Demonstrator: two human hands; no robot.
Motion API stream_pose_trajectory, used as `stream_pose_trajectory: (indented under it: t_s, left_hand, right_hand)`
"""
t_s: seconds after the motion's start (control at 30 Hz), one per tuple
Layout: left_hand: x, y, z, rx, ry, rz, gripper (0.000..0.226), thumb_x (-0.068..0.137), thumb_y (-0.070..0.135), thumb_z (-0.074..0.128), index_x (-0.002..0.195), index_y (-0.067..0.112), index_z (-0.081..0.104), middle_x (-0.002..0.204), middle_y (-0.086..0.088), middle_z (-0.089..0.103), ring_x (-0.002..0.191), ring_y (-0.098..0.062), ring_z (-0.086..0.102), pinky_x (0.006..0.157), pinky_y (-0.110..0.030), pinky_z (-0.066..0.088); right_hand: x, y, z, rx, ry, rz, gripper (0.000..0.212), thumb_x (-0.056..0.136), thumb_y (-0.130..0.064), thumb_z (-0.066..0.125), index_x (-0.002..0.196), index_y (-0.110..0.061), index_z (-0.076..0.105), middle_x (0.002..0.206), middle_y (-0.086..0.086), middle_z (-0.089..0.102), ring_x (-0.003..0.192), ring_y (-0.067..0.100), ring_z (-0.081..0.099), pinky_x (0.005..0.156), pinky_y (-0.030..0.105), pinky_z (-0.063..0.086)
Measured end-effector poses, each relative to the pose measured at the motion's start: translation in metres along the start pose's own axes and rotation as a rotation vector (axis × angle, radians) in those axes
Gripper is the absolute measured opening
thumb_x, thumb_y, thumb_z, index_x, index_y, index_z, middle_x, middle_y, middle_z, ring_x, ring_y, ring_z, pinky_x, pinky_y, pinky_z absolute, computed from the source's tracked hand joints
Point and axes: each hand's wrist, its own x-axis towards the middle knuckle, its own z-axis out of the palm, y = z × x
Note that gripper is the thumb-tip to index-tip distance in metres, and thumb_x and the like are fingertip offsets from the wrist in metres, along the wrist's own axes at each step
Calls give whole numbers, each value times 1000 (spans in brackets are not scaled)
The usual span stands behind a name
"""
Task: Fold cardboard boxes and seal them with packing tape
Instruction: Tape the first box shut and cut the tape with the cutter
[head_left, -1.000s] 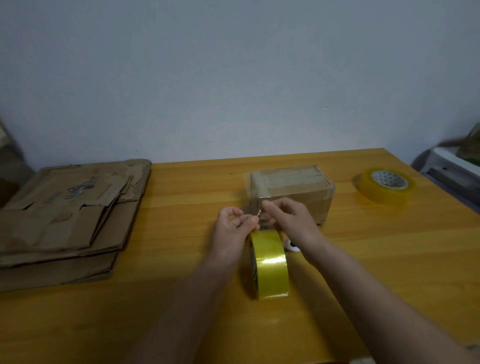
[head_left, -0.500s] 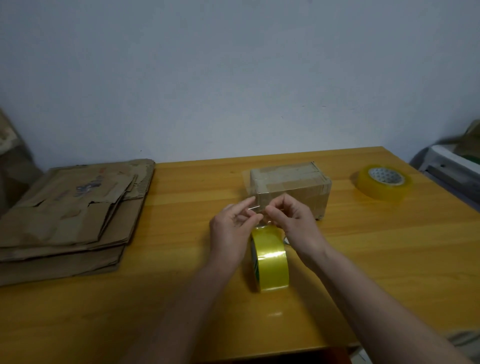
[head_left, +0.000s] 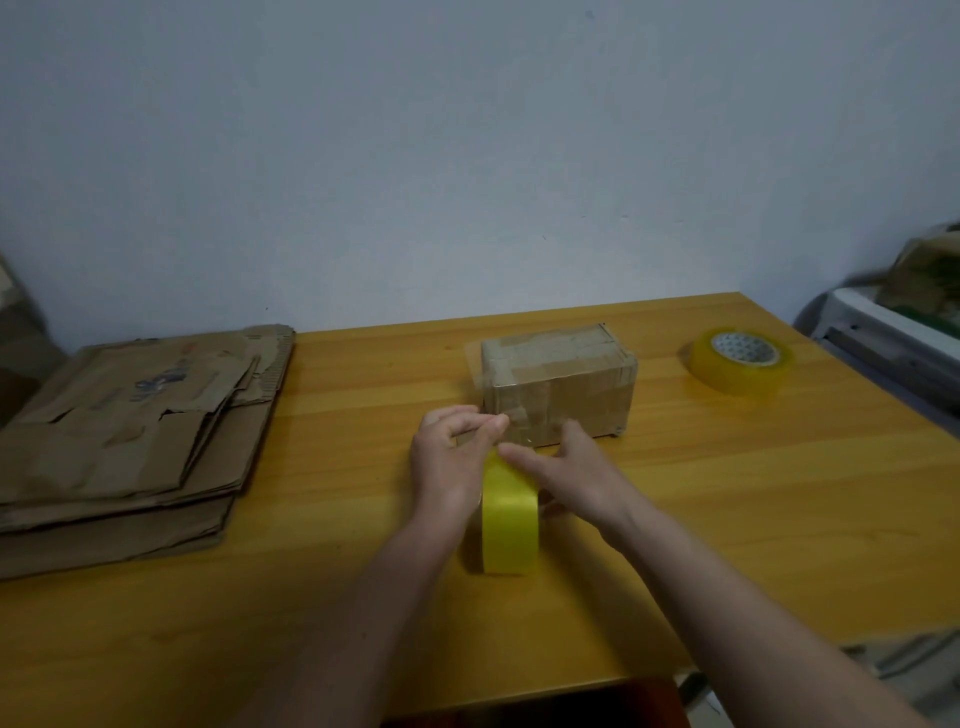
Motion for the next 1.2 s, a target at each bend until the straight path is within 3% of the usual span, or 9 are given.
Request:
stream_pose_trajectory:
  t_s: [0.13, 0.27, 0.4, 0.6, 0.77, 0.87, 1.0, 1.1, 1.2]
  left_hand:
    - [-3, 1, 12, -64, 15, 31, 9, 84, 15, 73, 84, 7, 75, 102, -6, 65, 95, -15, 63, 79, -23, 51]
    - [-6, 9, 24, -141, -54, -3, 20, 97, 13, 56, 109, 12, 71, 116, -7, 60, 100, -18, 61, 78, -22, 56]
    - [13, 9, 27, 501, 94, 331, 47, 103, 5, 34, 148, 17, 36, 147, 0, 41, 132, -16, 34, 108, -27, 33]
    - [79, 24, 26, 1118, -445, 386, 51, 104, 23, 23, 154, 28, 12, 163, 2, 1, 150, -18, -5, 121, -45, -4]
    - [101, 23, 15, 1190, -596, 305, 44, 102, 32, 19, 144, 30, 34, 162, -12, 8, 149, -31, -3, 120, -53, 0]
    - [101, 26, 9, 1033, -608, 299, 32, 101, 27, 25, 120, 25, 51, 138, -12, 49, 132, -27, 36, 107, -40, 28]
    - [90, 22, -12, 804, -601, 274, 29, 104, 28, 31, 101, 25, 60, 118, -7, 61, 108, -24, 51, 80, -30, 35]
    - [82, 10, -34, 703, -497, 280, 32, 104, 26, 38, 105, 19, 69, 115, -9, 57, 110, -21, 49, 85, -26, 33]
    - [80, -7, -47, 625, -420, 328, 30, 103, 26, 42, 107, 16, 70, 132, -4, 51, 126, -19, 40, 105, -28, 28]
  right_hand:
    - [-10, 3, -10, 282, -121, 90, 71, 82, -24, 75, 138, -8, 35, 97, 10, 65, 74, 18, 65, 61, 32, 57]
    - [-14, 0, -45, 70, -93, -32, 67, 82, -16, 74, 139, -20, 38, 117, 10, 56, 101, 26, 59, 87, 43, 54]
    - [-15, 5, -77, -426, -55, -63, 66, 87, -20, 67, 140, -28, 28, 120, 5, 52, 103, 24, 54, 87, 40, 50]
    - [3, 40, -77, -1006, -52, 64, 73, 89, -20, 58, 148, -24, 14, 136, 4, 51, 118, 25, 53, 81, 33, 46]
    - [15, 33, -74, -726, 106, -105, 81, 84, -43, 67, 148, -29, 19, 144, 3, 35, 129, 24, 42, 96, 37, 44]
    - [31, 16, -59, -259, 96, -270, 80, 89, -43, 61, 151, -32, 13, 158, 0, 12, 144, 23, 20, 115, 46, 26]
    - [47, -5, -37, 37, -22, -285, 55, 98, -45, 43, 144, -17, 38, 146, 1, 40, 135, 17, 37, 113, 43, 31]
    - [55, -17, -21, 42, -93, -268, 57, 98, -52, 33, 127, -10, 59, 127, 0, 58, 119, 15, 52, 106, 41, 39]
    - [72, -15, -1, -76, -83, -305, 52, 96, -52, 42, 130, -17, 59, 140, 9, 45, 129, 18, 42, 112, 39, 32]
